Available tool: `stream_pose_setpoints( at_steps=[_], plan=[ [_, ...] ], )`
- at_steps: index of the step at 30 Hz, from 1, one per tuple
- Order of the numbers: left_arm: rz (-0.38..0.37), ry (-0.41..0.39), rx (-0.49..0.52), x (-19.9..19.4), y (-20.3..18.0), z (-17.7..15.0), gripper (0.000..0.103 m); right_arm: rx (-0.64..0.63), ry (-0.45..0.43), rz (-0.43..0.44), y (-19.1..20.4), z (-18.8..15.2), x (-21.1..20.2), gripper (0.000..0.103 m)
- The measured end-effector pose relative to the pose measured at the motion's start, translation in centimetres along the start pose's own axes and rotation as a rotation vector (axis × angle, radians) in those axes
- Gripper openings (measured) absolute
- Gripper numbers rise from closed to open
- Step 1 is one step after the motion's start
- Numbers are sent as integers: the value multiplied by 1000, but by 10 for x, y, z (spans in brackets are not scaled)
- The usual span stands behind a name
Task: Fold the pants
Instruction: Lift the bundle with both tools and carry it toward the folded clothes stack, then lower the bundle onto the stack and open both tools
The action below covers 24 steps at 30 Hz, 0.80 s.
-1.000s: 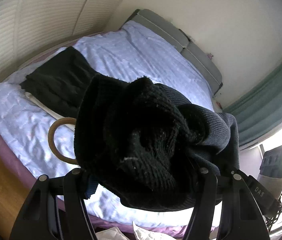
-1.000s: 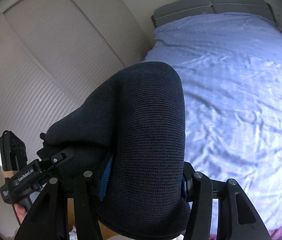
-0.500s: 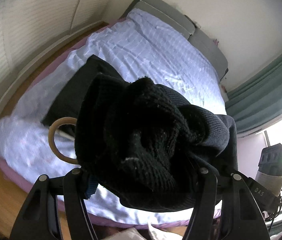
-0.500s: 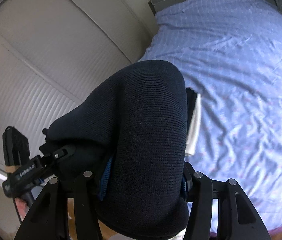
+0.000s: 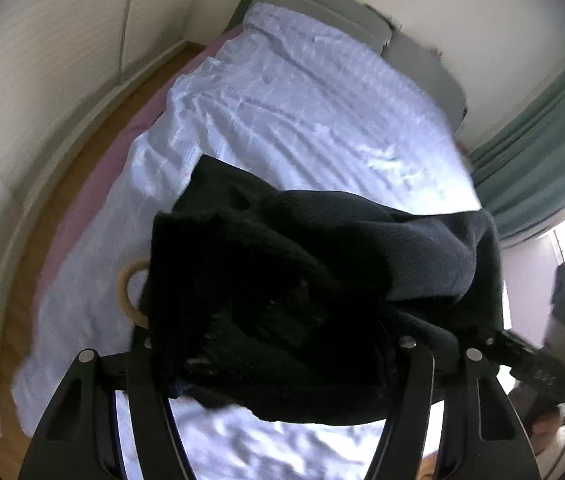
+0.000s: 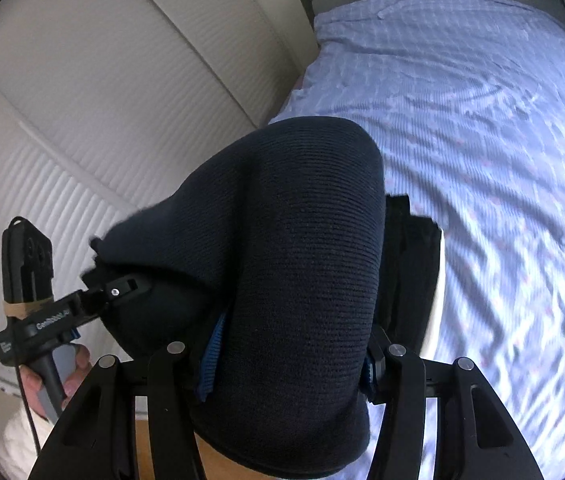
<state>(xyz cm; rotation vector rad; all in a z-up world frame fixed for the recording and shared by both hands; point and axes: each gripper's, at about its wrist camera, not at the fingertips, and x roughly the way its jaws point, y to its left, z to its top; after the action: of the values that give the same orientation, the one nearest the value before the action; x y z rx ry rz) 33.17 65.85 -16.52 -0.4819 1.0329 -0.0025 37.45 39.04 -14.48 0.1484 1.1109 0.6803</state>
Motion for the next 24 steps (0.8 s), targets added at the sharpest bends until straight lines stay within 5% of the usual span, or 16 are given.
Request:
stream_pose_setpoints(
  at_steps=[12,18,24],
  plan=[
    [104,114,-17,105,37,21,65,125,82,-65,-45,9,102,55],
    [117,138,-23,96,43,8,72,89,94,-121,-48,4,100,66],
    [265,103,35,58,31,-7,82,34,82,-185,-43,5,67,70]
  ],
)
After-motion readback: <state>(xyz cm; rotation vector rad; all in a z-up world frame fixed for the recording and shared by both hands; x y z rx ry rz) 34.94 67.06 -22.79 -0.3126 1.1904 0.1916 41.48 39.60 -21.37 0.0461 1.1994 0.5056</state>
